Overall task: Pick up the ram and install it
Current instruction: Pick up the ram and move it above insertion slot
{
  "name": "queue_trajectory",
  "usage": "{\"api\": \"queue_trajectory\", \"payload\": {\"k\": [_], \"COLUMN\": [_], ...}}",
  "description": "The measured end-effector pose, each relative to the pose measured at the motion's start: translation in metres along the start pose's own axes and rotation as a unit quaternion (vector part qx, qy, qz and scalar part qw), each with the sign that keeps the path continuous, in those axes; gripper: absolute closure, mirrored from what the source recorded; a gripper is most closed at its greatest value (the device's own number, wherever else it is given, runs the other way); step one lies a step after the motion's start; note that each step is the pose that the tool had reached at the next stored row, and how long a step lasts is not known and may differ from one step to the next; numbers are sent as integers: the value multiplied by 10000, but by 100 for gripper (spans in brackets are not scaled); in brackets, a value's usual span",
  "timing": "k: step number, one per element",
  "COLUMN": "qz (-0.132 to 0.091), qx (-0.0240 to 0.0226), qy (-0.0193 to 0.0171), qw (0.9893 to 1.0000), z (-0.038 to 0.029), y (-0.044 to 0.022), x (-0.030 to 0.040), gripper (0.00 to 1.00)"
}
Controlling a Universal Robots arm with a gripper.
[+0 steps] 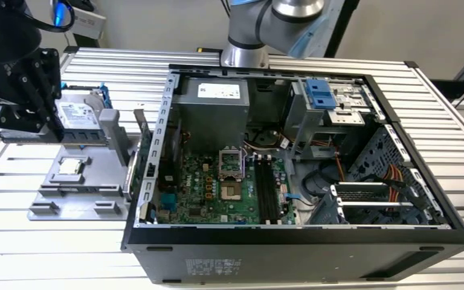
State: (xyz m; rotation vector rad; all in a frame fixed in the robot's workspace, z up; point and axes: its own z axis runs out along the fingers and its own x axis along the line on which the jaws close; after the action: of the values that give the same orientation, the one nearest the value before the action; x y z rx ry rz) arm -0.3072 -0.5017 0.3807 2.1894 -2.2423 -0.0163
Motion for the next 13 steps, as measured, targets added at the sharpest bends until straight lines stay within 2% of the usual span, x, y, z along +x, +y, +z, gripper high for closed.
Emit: {"api": "queue_trajectory", "payload": {"k": [13], "qz": [0], "qx": [-1], "qy": [0], "qw": [10000], "z": [-1], "y": [-159], "x": [-4], "gripper": [100]}}
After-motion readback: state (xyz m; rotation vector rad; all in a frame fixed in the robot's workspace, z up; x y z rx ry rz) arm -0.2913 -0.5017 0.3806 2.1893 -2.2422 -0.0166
